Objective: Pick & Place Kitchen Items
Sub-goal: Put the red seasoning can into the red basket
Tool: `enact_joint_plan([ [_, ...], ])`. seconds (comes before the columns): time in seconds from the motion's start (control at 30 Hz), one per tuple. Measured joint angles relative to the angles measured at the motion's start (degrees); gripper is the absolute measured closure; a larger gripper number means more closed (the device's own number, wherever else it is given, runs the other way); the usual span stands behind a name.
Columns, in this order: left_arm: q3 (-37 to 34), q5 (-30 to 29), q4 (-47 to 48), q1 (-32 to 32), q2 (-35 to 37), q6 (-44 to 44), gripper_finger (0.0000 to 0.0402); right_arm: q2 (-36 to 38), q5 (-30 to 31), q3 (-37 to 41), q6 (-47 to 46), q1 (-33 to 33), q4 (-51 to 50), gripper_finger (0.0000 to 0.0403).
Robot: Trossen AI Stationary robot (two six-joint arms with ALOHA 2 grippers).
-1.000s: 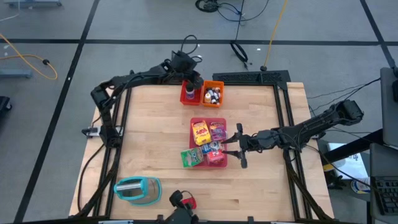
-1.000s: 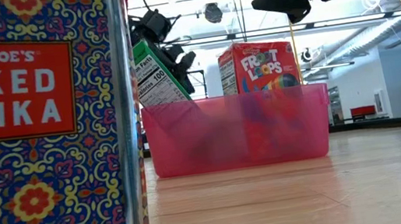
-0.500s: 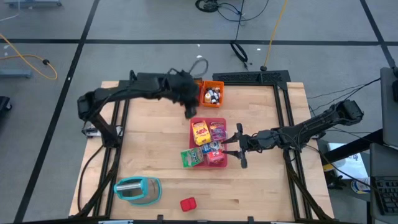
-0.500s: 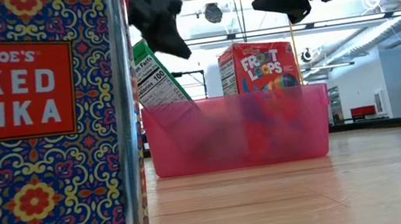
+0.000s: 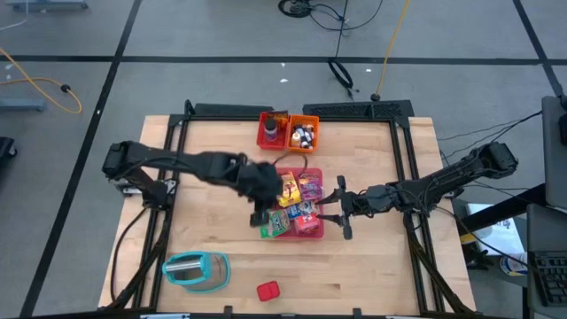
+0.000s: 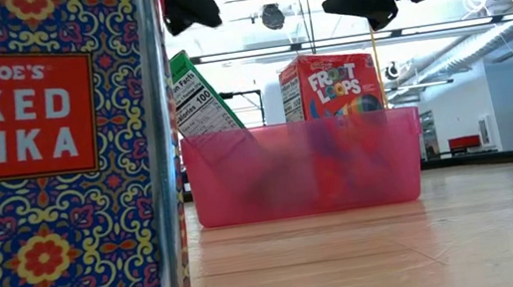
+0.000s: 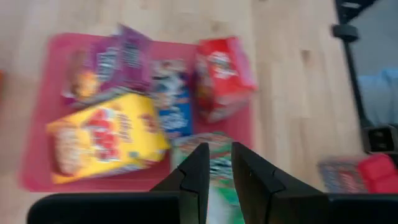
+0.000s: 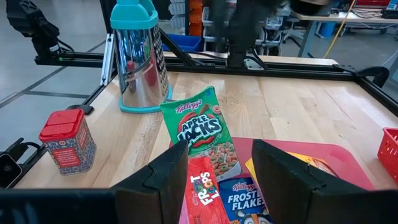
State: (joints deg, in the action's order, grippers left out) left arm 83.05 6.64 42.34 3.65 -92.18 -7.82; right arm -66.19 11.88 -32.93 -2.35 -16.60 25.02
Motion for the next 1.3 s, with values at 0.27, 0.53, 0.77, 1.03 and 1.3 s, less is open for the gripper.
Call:
enact_joint_plan([
  [0.27, 0.0, -2.14, -0.04, 9.62, -0.14, -9.11, 0.0334, 0.0, 0.02, 0.0, 0.0, 0.0, 0.02, 0.0232],
  [0.53, 0.0, -2.23, -0.53, 16.42, -0.37, -19.82, 0.0334, 0.0, 0.02, 0.0, 0.0, 0.0, 0.22, 0.0232],
  [0.77, 0.0, -2.51, -1.04, 20.61, -0.37, -25.58, 0.0333, 0.0, 0.02, 0.0, 0.0, 0.0, 0.24, 0.0232],
  [1.03, -0.02, -3.51, -5.84, 23.16, -1.65, -29.87, 0.0246, 0.0, 0.02, 0.0, -0.47, 0.0, 0.24, 0.0232],
  [1.3, -0.02, 0.68, -16.11, 25.07, -6.99, -36.76, 0.0102, 0.04, 0.04, 0.0, -0.63, 0.0, -0.16, 0.0232],
])
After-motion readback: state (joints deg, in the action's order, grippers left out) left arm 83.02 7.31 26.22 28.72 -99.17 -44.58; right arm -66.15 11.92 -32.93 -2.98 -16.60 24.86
